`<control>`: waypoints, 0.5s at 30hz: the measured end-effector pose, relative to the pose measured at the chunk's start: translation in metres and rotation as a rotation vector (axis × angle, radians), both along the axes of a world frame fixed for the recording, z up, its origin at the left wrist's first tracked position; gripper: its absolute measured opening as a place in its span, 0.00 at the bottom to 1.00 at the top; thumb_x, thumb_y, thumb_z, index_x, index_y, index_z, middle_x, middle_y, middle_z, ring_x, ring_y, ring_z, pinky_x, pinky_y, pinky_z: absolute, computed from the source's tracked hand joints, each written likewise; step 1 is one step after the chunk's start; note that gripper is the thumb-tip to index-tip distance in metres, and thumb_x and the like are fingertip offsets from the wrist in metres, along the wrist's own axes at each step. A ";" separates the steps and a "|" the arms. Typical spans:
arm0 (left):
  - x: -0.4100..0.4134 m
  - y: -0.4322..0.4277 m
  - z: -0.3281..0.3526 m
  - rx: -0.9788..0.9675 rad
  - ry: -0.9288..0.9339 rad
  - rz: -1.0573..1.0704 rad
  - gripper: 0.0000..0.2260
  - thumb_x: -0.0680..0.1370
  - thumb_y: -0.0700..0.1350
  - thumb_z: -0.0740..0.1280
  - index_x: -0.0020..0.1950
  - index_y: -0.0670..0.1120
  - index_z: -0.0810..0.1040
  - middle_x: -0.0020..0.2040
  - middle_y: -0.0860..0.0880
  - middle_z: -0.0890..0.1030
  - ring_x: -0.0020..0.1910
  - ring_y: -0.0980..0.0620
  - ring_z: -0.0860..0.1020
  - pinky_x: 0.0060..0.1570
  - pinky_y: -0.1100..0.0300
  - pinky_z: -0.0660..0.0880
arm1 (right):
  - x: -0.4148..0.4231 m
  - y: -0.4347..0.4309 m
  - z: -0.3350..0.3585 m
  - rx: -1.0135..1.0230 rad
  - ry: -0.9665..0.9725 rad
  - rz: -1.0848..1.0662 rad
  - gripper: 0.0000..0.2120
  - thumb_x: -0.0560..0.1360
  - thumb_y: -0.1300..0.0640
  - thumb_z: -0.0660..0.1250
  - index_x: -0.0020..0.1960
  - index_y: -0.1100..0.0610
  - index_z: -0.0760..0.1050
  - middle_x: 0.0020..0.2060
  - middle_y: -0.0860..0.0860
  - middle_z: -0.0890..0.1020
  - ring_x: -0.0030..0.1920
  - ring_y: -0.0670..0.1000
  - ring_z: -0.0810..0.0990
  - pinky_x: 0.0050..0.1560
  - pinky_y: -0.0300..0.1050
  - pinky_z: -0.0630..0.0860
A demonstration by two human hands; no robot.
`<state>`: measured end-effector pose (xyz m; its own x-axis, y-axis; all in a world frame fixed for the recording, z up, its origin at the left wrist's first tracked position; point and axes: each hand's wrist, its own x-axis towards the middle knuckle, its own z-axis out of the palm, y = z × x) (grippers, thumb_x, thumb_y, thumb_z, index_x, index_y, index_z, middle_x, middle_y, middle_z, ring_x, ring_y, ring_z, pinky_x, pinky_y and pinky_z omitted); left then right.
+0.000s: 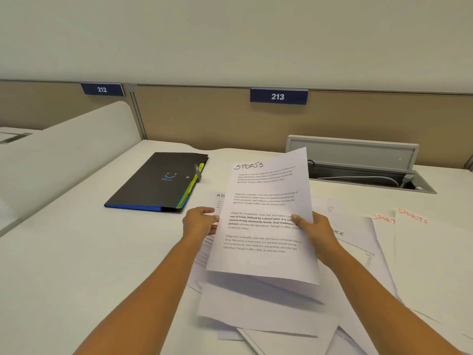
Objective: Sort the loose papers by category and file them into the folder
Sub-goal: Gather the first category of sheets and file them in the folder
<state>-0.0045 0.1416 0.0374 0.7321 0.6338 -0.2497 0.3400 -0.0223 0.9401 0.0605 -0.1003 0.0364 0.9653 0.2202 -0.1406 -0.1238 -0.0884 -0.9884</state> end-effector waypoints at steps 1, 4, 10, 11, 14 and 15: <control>0.001 0.012 0.001 0.032 0.009 0.008 0.11 0.74 0.34 0.68 0.56 0.40 0.77 0.44 0.42 0.81 0.34 0.49 0.79 0.37 0.61 0.78 | 0.001 0.008 0.000 0.010 0.006 -0.001 0.08 0.76 0.59 0.66 0.55 0.58 0.75 0.44 0.53 0.83 0.42 0.56 0.82 0.42 0.49 0.79; 0.008 0.047 0.003 0.138 0.045 0.037 0.08 0.74 0.34 0.67 0.53 0.38 0.78 0.38 0.44 0.80 0.32 0.50 0.78 0.37 0.60 0.78 | 0.006 0.035 -0.004 0.037 0.029 -0.012 0.08 0.76 0.59 0.66 0.54 0.58 0.75 0.42 0.52 0.82 0.41 0.55 0.81 0.42 0.49 0.79; 0.025 0.111 -0.003 0.469 0.118 0.085 0.11 0.75 0.36 0.65 0.56 0.41 0.78 0.53 0.42 0.80 0.50 0.43 0.79 0.49 0.55 0.76 | 0.014 0.080 -0.015 0.047 0.061 -0.045 0.10 0.76 0.60 0.66 0.56 0.60 0.76 0.47 0.57 0.83 0.45 0.59 0.82 0.51 0.57 0.78; 0.027 0.121 -0.005 0.509 0.125 0.090 0.12 0.75 0.36 0.64 0.57 0.40 0.78 0.55 0.42 0.80 0.53 0.43 0.78 0.50 0.55 0.74 | 0.016 0.086 -0.017 0.043 0.066 -0.052 0.11 0.76 0.60 0.66 0.57 0.61 0.76 0.48 0.58 0.83 0.47 0.60 0.82 0.53 0.59 0.78; 0.034 0.144 -0.012 0.620 0.149 0.053 0.11 0.78 0.38 0.62 0.60 0.39 0.76 0.57 0.41 0.79 0.56 0.43 0.77 0.54 0.56 0.73 | 0.021 0.098 -0.021 0.027 0.067 -0.071 0.11 0.76 0.60 0.66 0.58 0.61 0.76 0.49 0.58 0.83 0.49 0.61 0.82 0.53 0.59 0.78; 0.036 0.149 -0.014 0.645 0.162 0.031 0.12 0.79 0.39 0.61 0.61 0.39 0.76 0.58 0.41 0.79 0.57 0.44 0.76 0.54 0.56 0.72 | 0.023 0.101 -0.022 0.021 0.064 -0.074 0.11 0.76 0.59 0.66 0.57 0.60 0.76 0.48 0.58 0.83 0.48 0.61 0.82 0.52 0.58 0.78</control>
